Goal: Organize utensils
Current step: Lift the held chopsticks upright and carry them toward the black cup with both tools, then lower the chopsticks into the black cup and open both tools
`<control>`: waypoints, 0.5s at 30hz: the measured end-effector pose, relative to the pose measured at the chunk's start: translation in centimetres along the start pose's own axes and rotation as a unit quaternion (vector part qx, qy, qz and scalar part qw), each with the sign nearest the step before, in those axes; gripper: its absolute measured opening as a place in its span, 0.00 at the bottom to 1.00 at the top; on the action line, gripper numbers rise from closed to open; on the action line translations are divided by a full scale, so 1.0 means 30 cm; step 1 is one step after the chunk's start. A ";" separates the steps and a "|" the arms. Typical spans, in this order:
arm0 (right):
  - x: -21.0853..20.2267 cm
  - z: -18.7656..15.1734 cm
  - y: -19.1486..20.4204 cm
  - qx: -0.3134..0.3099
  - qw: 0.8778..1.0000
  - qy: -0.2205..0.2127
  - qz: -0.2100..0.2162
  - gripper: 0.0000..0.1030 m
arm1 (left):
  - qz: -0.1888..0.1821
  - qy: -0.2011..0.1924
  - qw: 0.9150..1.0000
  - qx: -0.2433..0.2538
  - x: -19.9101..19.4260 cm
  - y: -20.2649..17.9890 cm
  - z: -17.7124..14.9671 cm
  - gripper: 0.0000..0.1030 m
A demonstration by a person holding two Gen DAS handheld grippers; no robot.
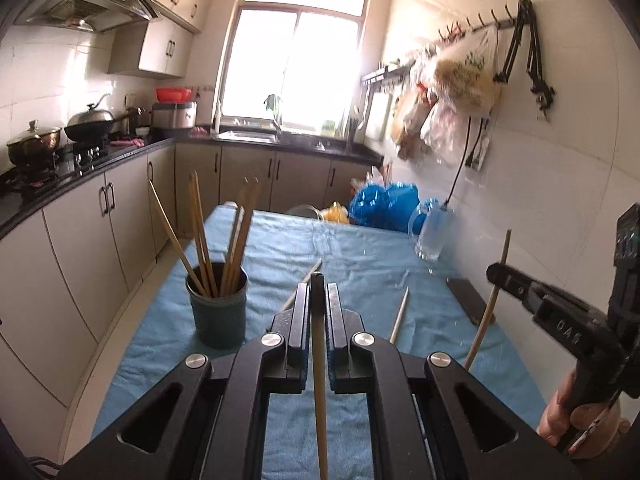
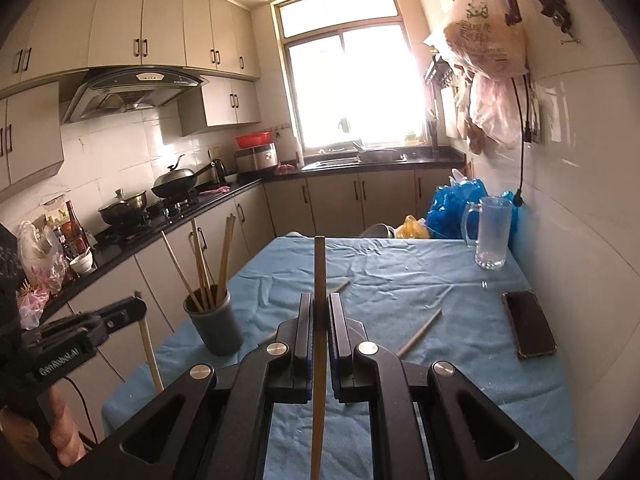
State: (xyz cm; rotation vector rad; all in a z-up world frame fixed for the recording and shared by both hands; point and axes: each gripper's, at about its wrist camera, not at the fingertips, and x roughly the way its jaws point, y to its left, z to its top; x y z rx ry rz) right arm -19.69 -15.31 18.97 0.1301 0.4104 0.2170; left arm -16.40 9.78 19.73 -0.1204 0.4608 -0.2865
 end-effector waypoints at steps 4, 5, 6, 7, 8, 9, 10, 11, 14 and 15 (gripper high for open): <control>0.026 0.015 0.016 -0.002 1.000 0.001 0.008 0.06 | 0.009 -0.014 1.000 0.007 -0.003 0.010 0.030 0.06; 0.035 0.019 0.018 -0.003 1.000 0.001 0.009 0.06 | 0.013 -0.015 1.000 0.012 0.000 0.012 0.034 0.06; 0.040 0.021 0.014 -0.003 1.000 0.002 0.011 0.06 | 0.019 -0.015 1.000 0.016 0.007 0.012 0.038 0.06; 0.049 0.025 0.015 -0.003 1.000 0.003 0.013 0.06 | 0.022 -0.016 0.999 0.018 0.012 0.014 0.043 0.06; 0.055 0.027 0.014 -0.003 1.000 0.003 0.014 0.06 | 0.024 -0.015 0.999 0.019 0.018 0.015 0.047 0.06; 0.060 0.029 0.015 -0.002 1.000 0.003 0.014 0.06 | 0.024 -0.015 0.999 0.020 0.021 0.020 0.049 0.06; 0.067 0.034 0.017 -0.002 1.000 0.004 0.016 0.06 | 0.026 -0.015 0.999 0.020 0.025 0.023 0.050 0.06; 0.072 0.037 0.020 -0.001 1.000 0.004 0.018 0.06 | 0.027 -0.016 0.999 0.021 0.029 0.026 0.056 0.06; 0.089 0.060 0.024 0.002 1.000 0.003 0.027 0.06 | 0.028 -0.017 0.999 0.021 0.033 0.033 0.068 0.06; 0.093 0.067 0.028 0.002 1.000 0.002 0.029 0.06 | 0.027 -0.018 0.999 0.021 0.035 0.039 0.075 0.06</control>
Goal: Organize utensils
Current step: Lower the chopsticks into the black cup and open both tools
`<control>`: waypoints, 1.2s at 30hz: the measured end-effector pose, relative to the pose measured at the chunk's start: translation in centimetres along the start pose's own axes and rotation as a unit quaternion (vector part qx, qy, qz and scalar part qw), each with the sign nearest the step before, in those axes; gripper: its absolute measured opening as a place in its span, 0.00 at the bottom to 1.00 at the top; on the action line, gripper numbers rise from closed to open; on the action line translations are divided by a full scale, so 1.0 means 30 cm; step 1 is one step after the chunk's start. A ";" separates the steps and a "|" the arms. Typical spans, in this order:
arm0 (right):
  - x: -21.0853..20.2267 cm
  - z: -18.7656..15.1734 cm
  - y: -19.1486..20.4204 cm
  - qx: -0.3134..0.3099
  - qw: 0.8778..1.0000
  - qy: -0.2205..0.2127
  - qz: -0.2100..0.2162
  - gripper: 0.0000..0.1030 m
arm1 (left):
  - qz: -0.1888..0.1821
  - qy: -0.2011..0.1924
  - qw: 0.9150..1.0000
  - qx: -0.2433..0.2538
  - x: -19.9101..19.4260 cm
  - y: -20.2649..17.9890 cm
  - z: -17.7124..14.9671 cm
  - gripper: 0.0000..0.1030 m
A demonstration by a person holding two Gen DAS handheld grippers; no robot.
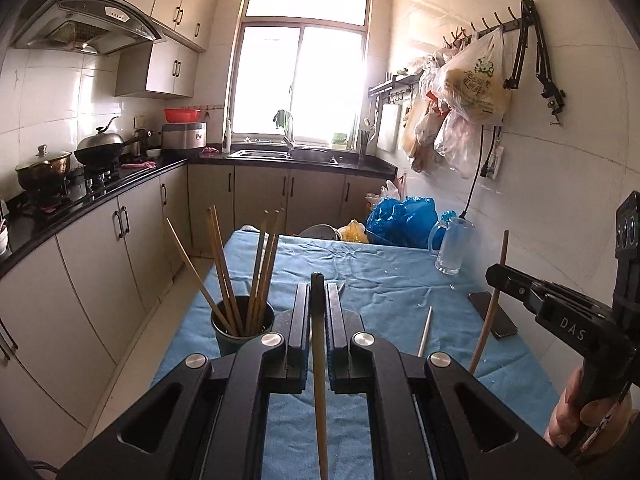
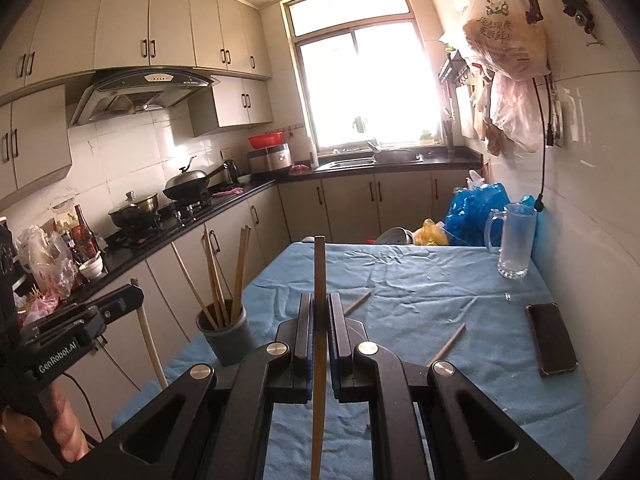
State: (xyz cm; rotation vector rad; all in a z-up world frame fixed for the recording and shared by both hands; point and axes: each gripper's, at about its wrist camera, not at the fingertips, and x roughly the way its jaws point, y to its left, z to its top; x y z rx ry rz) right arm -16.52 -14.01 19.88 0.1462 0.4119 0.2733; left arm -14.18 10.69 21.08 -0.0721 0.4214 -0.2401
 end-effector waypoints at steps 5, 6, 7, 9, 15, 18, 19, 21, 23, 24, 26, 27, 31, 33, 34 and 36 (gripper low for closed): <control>0.029 0.054 0.031 0.003 1.000 -0.012 0.017 0.06 | -0.013 -0.006 1.000 -0.007 0.002 0.037 0.058 0.06; 0.035 0.070 0.041 0.003 1.000 -0.017 0.022 0.06 | -0.015 -0.008 1.000 -0.009 0.000 0.045 0.070 0.06; 0.038 0.080 0.050 0.003 0.999 -0.021 0.025 0.06 | -0.017 -0.011 1.000 -0.012 -0.003 0.059 0.085 0.06; 0.050 0.109 0.069 0.005 0.999 -0.030 0.033 0.06 | -0.022 -0.016 0.999 -0.021 -0.011 0.093 0.116 0.06; 0.102 0.193 0.140 0.000 0.997 -0.049 0.057 0.06 | -0.019 -0.040 0.998 -0.047 -0.026 0.202 0.233 0.06; 0.140 0.230 0.170 -0.001 0.996 -0.055 0.068 0.06 | -0.002 -0.064 0.997 -0.050 -0.032 0.248 0.293 0.06; 0.159 0.246 0.184 0.001 0.996 -0.058 0.074 0.06 | 0.006 -0.073 0.996 -0.052 -0.031 0.261 0.310 0.06; 0.192 0.269 0.198 0.005 0.995 -0.064 0.080 0.07 | 0.023 -0.089 0.994 -0.054 -0.019 0.287 0.343 0.06; 0.239 0.292 0.215 0.013 0.994 -0.065 0.090 0.07 | 0.031 -0.098 0.993 -0.058 0.005 0.312 0.368 0.06; 0.273 0.305 0.228 0.018 0.993 -0.065 0.096 0.07 | 0.034 -0.100 0.993 -0.062 0.026 0.328 0.383 0.06; 0.321 0.321 0.246 0.023 0.992 -0.066 0.105 0.07 | 0.037 -0.102 0.992 -0.069 0.063 0.353 0.402 0.06; 0.348 0.329 0.257 0.024 0.992 -0.065 0.109 0.07 | 0.039 -0.104 0.991 -0.073 0.086 0.366 0.411 0.06; 0.445 0.343 0.295 0.020 0.991 -0.071 0.112 0.07 | 0.045 -0.107 0.990 -0.084 0.179 0.400 0.424 0.06; 0.489 0.337 0.306 0.016 0.991 -0.072 0.109 0.07 | 0.040 -0.095 0.991 -0.090 0.238 0.418 0.418 0.06; 0.515 0.331 0.302 0.017 0.991 -0.068 0.110 0.07 | 0.040 -0.089 0.991 -0.092 0.263 0.423 0.409 0.06; 0.563 0.312 0.292 0.023 0.992 -0.056 0.112 0.07 | 0.043 -0.074 0.992 -0.091 0.316 0.429 0.387 0.06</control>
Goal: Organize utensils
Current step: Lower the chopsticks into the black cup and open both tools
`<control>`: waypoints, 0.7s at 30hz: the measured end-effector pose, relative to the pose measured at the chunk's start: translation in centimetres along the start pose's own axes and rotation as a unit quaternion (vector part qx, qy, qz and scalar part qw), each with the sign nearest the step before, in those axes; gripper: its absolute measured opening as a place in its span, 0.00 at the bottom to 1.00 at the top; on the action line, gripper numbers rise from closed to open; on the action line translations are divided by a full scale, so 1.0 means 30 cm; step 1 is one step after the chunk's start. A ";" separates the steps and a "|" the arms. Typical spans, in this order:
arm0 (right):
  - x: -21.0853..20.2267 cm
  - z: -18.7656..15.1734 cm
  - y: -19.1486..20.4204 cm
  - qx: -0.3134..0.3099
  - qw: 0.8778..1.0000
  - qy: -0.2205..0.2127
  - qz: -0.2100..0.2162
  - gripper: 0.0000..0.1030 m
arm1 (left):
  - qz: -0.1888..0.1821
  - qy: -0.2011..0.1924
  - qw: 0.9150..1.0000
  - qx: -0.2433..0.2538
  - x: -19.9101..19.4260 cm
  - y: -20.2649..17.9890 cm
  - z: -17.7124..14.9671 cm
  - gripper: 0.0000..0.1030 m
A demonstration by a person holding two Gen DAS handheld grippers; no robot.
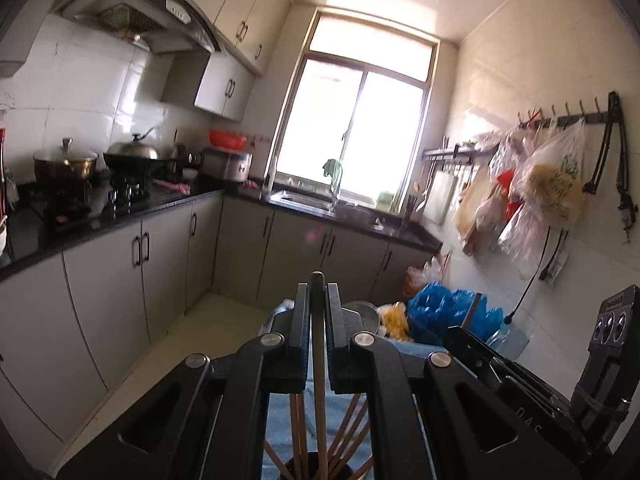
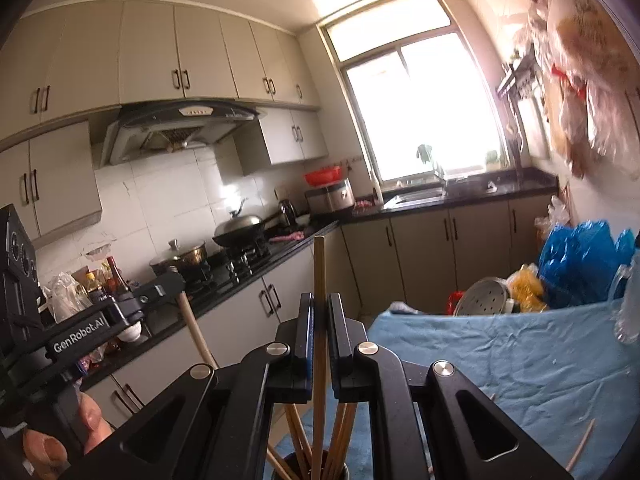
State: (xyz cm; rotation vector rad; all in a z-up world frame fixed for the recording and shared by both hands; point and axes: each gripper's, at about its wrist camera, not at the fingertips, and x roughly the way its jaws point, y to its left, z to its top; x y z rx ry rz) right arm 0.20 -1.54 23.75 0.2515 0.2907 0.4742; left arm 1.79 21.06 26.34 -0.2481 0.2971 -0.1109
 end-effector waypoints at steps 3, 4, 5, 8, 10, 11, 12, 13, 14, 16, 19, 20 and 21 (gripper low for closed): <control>0.045 -0.041 -0.025 0.005 1.000 0.019 -0.005 0.07 | 0.006 0.022 1.000 0.001 0.052 0.009 -0.047 0.06; 0.060 -0.062 -0.035 0.007 1.000 0.028 -0.006 0.07 | 0.007 0.030 1.000 0.003 0.066 0.013 -0.061 0.06; 0.069 -0.076 -0.042 0.009 0.999 0.035 -0.008 0.07 | 0.010 0.036 0.999 0.004 0.075 0.012 -0.075 0.06; 0.083 -0.115 -0.064 0.012 0.999 0.051 -0.012 0.07 | 0.020 0.050 0.998 0.011 0.103 0.008 -0.111 0.06; 0.090 -0.142 -0.068 0.011 0.998 0.062 -0.014 0.07 | 0.028 0.056 0.998 0.013 0.107 0.006 -0.131 0.06; 0.092 -0.154 -0.070 0.011 0.998 0.067 -0.014 0.07 | 0.033 0.057 0.998 0.012 0.107 0.006 -0.139 0.06; 0.096 -0.163 -0.073 0.011 0.997 0.072 -0.015 0.07 | 0.035 0.059 0.998 0.012 0.103 0.006 -0.147 0.06; 0.100 -0.175 -0.077 0.012 0.997 0.077 -0.016 0.07 | 0.038 0.062 0.997 0.013 0.101 0.005 -0.152 0.07; 0.103 -0.184 -0.081 0.013 0.996 0.081 -0.016 0.07 | 0.040 0.066 0.997 0.012 0.098 0.006 -0.156 0.08; 0.110 -0.197 -0.087 0.016 0.996 0.090 -0.014 0.07 | 0.044 0.069 0.997 0.011 0.090 0.007 -0.160 0.20; 0.113 -0.203 -0.093 0.019 0.995 0.098 -0.013 0.08 | 0.054 0.061 0.997 0.016 0.054 0.003 -0.164 0.39; 0.111 -0.201 -0.094 0.019 0.995 0.100 -0.012 0.09 | 0.062 0.055 0.996 0.021 0.035 -0.002 -0.166 0.41; 0.109 -0.200 -0.096 0.020 0.995 0.101 -0.011 0.11 | 0.067 0.051 0.996 0.023 0.021 -0.005 -0.167 0.44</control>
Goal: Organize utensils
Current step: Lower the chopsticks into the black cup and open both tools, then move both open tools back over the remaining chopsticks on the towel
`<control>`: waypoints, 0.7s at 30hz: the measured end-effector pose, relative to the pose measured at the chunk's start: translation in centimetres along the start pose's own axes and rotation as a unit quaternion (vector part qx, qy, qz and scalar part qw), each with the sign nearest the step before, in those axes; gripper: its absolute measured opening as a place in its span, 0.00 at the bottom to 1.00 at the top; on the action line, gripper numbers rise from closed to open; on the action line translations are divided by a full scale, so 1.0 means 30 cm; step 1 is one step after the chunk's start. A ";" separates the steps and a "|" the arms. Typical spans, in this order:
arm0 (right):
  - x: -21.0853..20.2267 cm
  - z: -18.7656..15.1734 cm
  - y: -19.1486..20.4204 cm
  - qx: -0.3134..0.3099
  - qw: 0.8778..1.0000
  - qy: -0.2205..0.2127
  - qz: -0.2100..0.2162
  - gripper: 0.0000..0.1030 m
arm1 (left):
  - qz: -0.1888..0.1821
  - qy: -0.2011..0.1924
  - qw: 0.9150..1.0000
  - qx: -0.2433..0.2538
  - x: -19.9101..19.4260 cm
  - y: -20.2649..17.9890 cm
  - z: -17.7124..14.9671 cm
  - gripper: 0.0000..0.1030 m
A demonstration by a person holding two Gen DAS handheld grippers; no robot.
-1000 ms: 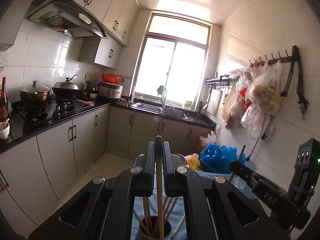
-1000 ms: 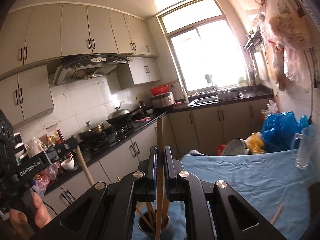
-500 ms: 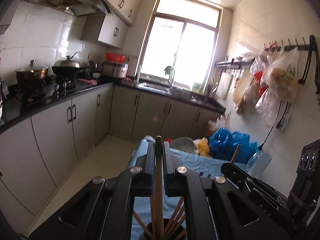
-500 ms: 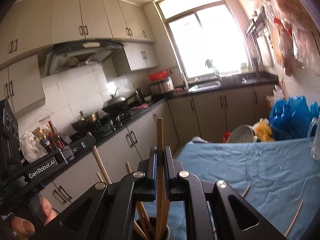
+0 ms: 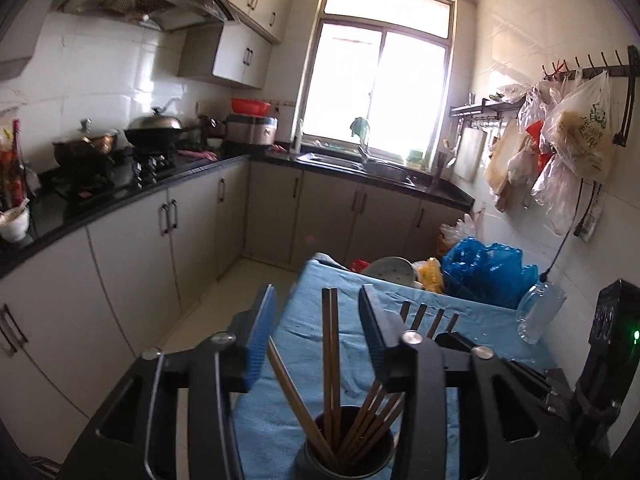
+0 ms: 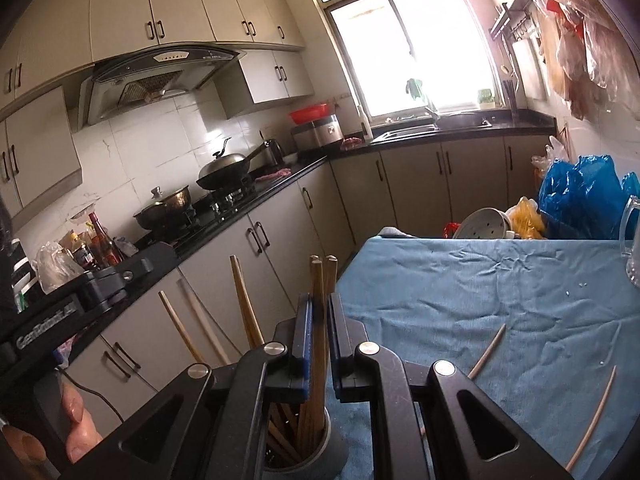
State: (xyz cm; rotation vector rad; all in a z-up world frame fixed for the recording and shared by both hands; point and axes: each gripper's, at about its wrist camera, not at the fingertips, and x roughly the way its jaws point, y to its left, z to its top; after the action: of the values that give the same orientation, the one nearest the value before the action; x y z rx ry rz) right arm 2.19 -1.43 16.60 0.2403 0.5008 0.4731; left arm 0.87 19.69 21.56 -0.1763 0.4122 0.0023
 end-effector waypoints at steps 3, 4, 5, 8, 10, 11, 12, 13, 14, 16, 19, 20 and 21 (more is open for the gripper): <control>-0.020 0.003 -0.006 0.008 1.000 -0.003 -0.001 0.36 | 0.018 -0.007 1.000 0.000 -0.046 -0.002 -0.009 0.57; -0.034 0.004 -0.012 0.015 1.000 -0.006 0.000 0.44 | 0.022 -0.010 1.000 -0.001 -0.059 -0.001 -0.011 0.58; -0.046 0.005 -0.015 0.018 1.000 -0.008 0.000 0.45 | 0.027 -0.013 1.000 -0.001 -0.074 -0.003 -0.015 0.59; -0.083 0.007 -0.019 0.018 1.000 -0.013 -0.004 0.45 | 0.040 -0.015 0.999 0.010 -0.116 -0.019 -0.026 0.62; -0.120 0.001 -0.027 0.018 1.000 -0.016 -0.010 0.46 | 0.049 -0.019 0.998 0.020 -0.149 -0.040 -0.036 0.65; -0.133 0.000 -0.031 0.019 1.000 -0.016 -0.012 0.48 | 0.051 -0.020 0.998 0.023 -0.159 -0.047 -0.040 0.66; -0.151 -0.006 -0.037 0.021 1.000 -0.017 -0.015 0.49 | 0.055 -0.022 0.998 0.028 -0.176 -0.060 -0.047 0.68; -0.173 -0.015 -0.047 0.023 0.999 -0.018 -0.020 0.52 | 0.058 -0.023 0.997 0.033 -0.190 -0.071 -0.052 0.70; -0.196 -0.026 -0.057 0.025 0.999 -0.020 -0.025 0.54 | 0.062 -0.023 0.997 0.038 -0.201 -0.081 -0.058 0.71; -0.238 -0.050 -0.080 0.030 0.999 -0.021 -0.035 0.57 | 0.064 -0.022 0.996 0.049 -0.229 -0.107 -0.077 0.76; -0.295 -0.085 -0.121 0.043 0.998 -0.019 -0.050 0.59 | 0.061 -0.018 0.996 0.063 -0.256 -0.144 -0.102 0.77; -0.315 -0.099 -0.137 0.049 0.997 -0.018 -0.055 0.59 | 0.059 -0.016 0.996 0.068 -0.264 -0.156 -0.112 0.78; -0.329 -0.109 -0.149 0.054 0.997 -0.018 -0.059 0.59 | 0.056 -0.013 0.996 0.072 -0.271 -0.170 -0.122 0.78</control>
State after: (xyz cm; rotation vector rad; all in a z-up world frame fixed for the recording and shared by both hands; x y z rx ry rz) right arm -5.42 -9.79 16.30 0.3196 0.5033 0.3267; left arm -7.84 14.30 22.37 -0.0111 0.3947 0.0839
